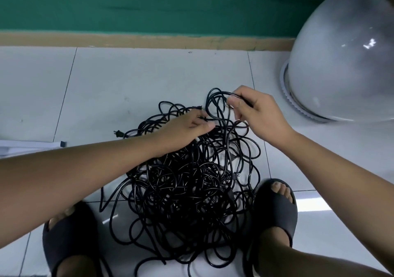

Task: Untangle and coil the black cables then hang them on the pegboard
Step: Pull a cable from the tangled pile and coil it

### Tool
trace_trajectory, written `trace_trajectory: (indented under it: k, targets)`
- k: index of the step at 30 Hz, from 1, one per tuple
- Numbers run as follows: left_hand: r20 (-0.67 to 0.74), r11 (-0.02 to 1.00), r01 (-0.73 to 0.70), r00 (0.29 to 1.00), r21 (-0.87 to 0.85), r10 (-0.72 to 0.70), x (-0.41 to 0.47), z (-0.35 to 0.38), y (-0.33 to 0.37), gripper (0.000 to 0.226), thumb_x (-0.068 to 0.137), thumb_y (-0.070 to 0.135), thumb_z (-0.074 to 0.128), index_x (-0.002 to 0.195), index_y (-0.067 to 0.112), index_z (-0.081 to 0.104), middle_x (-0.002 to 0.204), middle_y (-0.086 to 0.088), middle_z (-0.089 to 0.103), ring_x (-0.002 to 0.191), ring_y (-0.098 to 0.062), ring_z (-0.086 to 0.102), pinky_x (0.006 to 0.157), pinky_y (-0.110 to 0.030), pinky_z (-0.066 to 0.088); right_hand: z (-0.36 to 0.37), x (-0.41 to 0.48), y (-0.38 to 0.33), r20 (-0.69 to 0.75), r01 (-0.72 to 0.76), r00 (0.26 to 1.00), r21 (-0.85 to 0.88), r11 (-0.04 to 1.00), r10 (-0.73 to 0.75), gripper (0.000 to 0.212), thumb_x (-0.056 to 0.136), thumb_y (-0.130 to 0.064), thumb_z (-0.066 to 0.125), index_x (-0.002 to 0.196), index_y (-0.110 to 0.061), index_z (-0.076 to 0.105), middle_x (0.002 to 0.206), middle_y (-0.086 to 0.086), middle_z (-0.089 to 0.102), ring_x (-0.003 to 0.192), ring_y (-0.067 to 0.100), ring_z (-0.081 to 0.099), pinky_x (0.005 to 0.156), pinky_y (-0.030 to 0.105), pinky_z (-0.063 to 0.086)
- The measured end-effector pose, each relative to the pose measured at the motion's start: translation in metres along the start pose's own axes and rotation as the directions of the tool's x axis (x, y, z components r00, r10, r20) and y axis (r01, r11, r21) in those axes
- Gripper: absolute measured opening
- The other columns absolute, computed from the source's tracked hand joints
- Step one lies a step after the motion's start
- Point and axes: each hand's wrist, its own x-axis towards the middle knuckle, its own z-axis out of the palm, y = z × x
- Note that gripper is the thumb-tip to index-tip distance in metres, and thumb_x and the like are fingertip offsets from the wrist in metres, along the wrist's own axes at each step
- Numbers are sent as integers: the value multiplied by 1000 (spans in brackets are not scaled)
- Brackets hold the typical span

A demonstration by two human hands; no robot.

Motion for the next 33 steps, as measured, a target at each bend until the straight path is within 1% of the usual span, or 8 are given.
trace_trajectory:
  k: [4, 6, 11, 16, 22, 25, 29, 33]
  targets:
    - [-46, 923, 30, 998, -385, -52, -6, 5, 27, 39, 106, 57, 55, 135, 32, 61, 127, 15, 75, 118, -3, 69, 109, -40, 51, -8, 4, -33, -29, 56, 998, 40, 998, -55, 23, 109, -37, 61, 96, -20, 69, 70, 6, 66, 67, 24, 57, 66, 38, 47]
    - [-118, 875, -29, 992, -484, -33, -13, -3, 43, 30, 110, 45, 54, 123, 22, 68, 114, 7, 81, 110, -7, 74, 105, -38, 51, -15, 5, -50, -51, 67, 997, 29, 997, -66, 21, 109, -36, 61, 96, -21, 69, 69, 5, 64, 64, 22, 55, 64, 37, 47]
    - [-297, 984, -176, 941, -18, 163, -48, -44, 70, 33, 109, 40, 56, 98, 11, 67, 75, 20, 66, 67, 2, 56, 65, -17, 40, -44, 1, -91, -165, 117, 978, -87, 989, -130, 25, 109, -34, 61, 96, -15, 69, 63, -3, 55, 62, 9, 48, 62, 32, 40]
    - [-287, 938, -117, 933, 325, 216, -82, -83, 65, 35, 108, 39, 60, 84, 13, 59, 104, -2, 53, 83, -7, 52, 74, -11, 38, -59, -20, -138, -213, 158, 960, -118, 980, -180, 24, 108, -34, 62, 93, -17, 68, 63, -3, 52, 63, 11, 47, 63, 33, 40]
    - [-395, 955, -8, 909, 298, 131, -141, -116, 79, 40, 108, 52, 54, 84, 23, 67, 88, 8, 68, 70, -9, 57, 65, -25, 44, -91, -41, -203, -327, 175, 924, -96, 980, -197, 28, 106, -38, 64, 94, -15, 73, 60, -9, 51, 60, 10, 46, 60, 29, 39]
    - [-425, 945, -34, 887, 324, 178, -169, -128, 109, 39, 108, 52, 54, 88, 24, 73, 91, -1, 77, 81, -24, 66, 77, -38, 53, -102, -54, -240, -339, 227, 914, -33, 973, -225, 30, 105, -40, 65, 94, -12, 73, 60, 1, 50, 56, 16, 42, 57, 30, 36]
    - [-472, 959, -137, 847, 246, 242, -210, -138, 156, 34, 111, 38, 55, 97, 14, 73, 88, 3, 80, 76, -6, 65, 73, -20, 47, -112, -71, -295, -375, 266, 897, 34, 963, -234, 34, 107, -40, 64, 96, -9, 73, 59, 10, 48, 50, 19, 38, 51, 28, 31]
    - [-520, 965, -241, 813, 105, 260, -243, -136, 195, 33, 112, 34, 54, 107, 7, 73, 94, -6, 81, 75, -8, 67, 55, -9, 42, -115, -87, -344, -384, 266, 887, -26, 964, -255, 35, 108, -42, 59, 100, -13, 77, 69, 2, 65, 58, 11, 55, 59, 26, 47]
